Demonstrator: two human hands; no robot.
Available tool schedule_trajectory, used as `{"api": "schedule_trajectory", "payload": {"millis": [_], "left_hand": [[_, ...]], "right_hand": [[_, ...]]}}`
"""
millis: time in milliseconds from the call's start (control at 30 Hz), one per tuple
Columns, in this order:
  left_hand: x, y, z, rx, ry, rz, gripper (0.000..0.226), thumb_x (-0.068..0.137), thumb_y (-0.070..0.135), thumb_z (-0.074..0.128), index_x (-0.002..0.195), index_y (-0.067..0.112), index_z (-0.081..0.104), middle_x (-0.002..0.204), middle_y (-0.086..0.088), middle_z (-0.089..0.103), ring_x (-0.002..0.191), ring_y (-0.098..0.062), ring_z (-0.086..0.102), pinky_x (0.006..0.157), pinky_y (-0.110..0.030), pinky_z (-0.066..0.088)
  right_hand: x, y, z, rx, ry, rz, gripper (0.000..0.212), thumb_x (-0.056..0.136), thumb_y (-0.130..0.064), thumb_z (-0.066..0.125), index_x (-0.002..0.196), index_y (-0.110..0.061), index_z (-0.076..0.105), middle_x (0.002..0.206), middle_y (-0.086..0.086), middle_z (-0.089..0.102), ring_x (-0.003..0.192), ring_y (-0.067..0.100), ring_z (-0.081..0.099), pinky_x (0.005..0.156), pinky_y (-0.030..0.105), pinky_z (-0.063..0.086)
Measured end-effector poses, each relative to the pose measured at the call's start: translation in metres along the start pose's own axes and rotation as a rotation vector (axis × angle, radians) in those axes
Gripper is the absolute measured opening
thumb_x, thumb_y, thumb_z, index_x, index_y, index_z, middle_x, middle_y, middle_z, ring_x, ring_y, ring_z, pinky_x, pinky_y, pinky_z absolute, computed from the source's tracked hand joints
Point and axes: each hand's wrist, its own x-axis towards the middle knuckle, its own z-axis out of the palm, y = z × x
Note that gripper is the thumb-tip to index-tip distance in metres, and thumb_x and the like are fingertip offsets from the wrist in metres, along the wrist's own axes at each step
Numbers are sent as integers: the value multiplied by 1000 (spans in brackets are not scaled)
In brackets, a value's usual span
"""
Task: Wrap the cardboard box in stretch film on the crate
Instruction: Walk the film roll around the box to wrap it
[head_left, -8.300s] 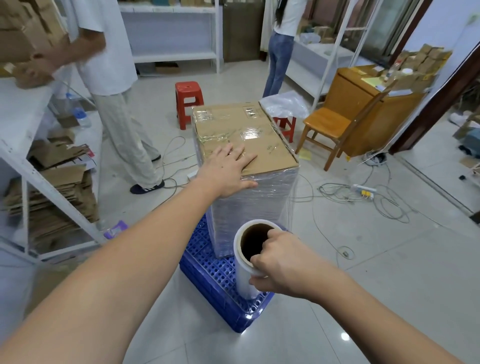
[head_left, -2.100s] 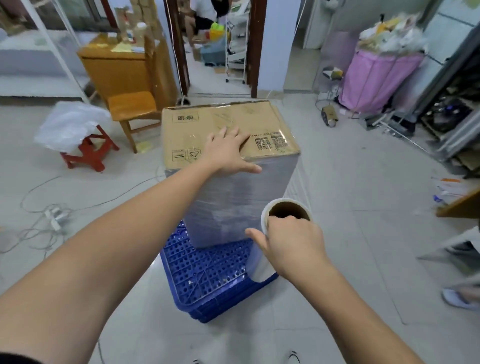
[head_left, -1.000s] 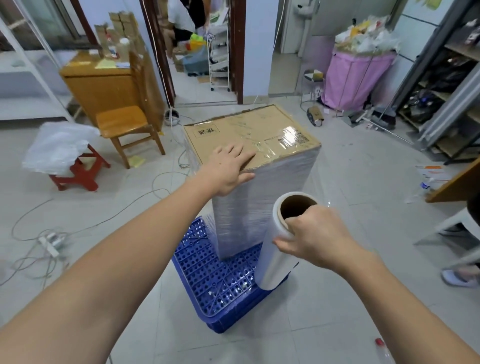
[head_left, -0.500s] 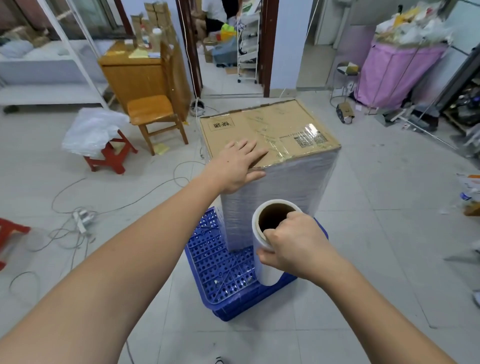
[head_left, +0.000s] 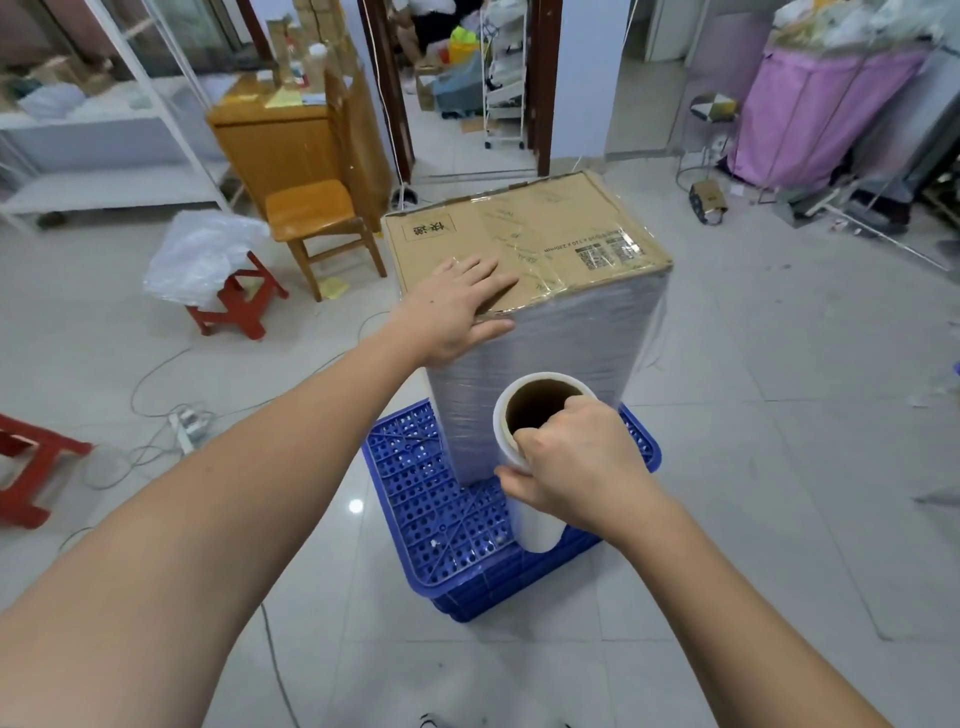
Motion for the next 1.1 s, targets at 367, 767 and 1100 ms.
{"api": "schedule_trajectory", "payload": {"millis": [367, 767, 1100], "left_hand": [[-2, -3, 0, 25, 27, 37, 72, 102, 67, 37, 163, 32, 24, 170, -6, 22, 156, -28, 20, 127, -44, 10], [0, -14, 9, -64, 114, 97, 73, 96, 71, 47, 155, 28, 41, 162, -7, 39, 147, -28, 35, 122, -46, 24], [2, -86, -22, -57, -185, 636, 119, 71, 91, 60, 164, 35, 12, 173, -2, 6, 159, -24, 4, 127, -43, 5]], "right_hand": [[-8, -5, -10, -16, -118, 64, 50, 80, -66, 53, 59, -22, 40, 51, -5, 51, 53, 21, 42, 56, 31, 41], [34, -65, -26, -61, -242, 748, 72, 85, -80, 27, 58, -17, 48, 55, -3, 51, 50, 14, 45, 47, 31, 27], [59, -81, -26, 76, -340, 983, 34, 82, -47, 61, 75, -17, 46, 70, 0, 57, 62, 19, 51, 54, 31, 35]]}}
